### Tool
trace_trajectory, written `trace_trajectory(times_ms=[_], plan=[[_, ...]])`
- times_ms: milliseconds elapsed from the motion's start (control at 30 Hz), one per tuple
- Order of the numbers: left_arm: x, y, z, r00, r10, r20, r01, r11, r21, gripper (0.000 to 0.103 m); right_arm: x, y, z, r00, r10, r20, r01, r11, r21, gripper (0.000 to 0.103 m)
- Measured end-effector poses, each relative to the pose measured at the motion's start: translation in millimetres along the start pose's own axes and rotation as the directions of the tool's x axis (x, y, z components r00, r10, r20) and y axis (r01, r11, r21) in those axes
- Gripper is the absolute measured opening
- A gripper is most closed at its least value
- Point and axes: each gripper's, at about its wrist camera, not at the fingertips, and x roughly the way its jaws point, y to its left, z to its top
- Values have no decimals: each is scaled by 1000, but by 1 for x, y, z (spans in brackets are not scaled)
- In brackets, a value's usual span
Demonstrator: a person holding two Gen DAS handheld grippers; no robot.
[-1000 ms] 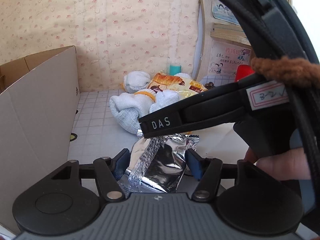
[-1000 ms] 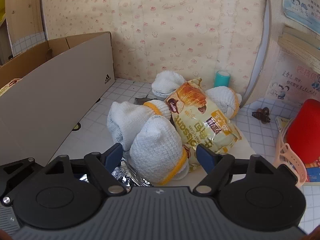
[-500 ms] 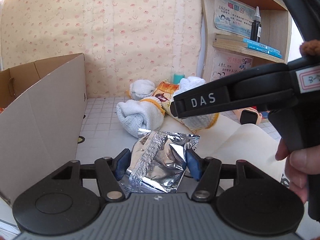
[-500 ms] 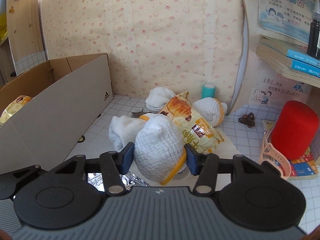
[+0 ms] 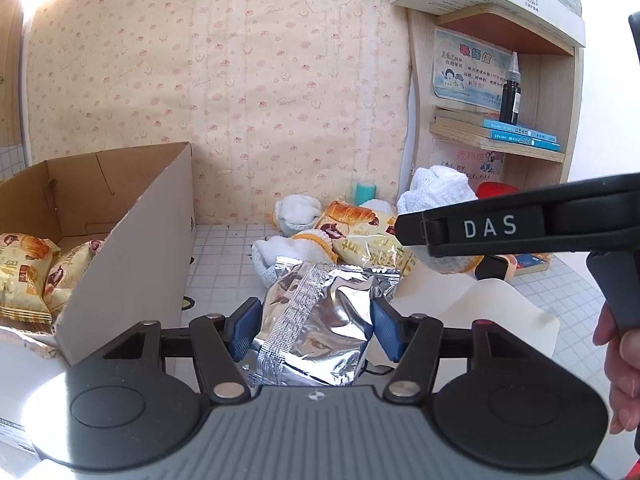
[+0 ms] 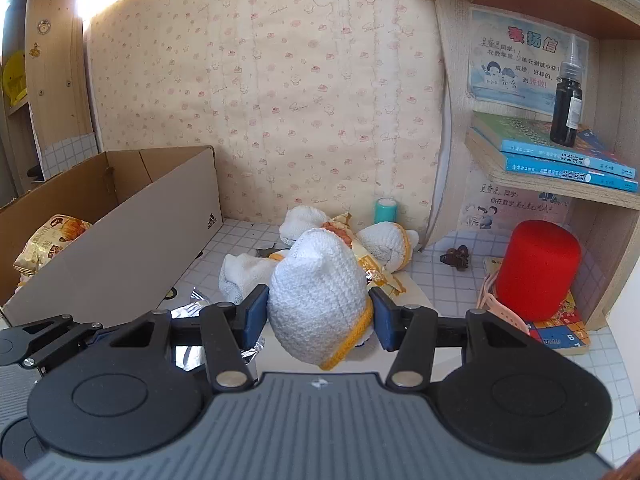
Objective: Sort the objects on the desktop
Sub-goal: 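Carry the foil packet and glove over the cardboard box with both tools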
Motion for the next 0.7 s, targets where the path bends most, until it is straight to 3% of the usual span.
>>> trace_trajectory(times_ms=[700], plan=[[-75,4,31,982,75,173,-76,997,0,63,-74,19,17,990,-7,142,11,1000,-27,53]])
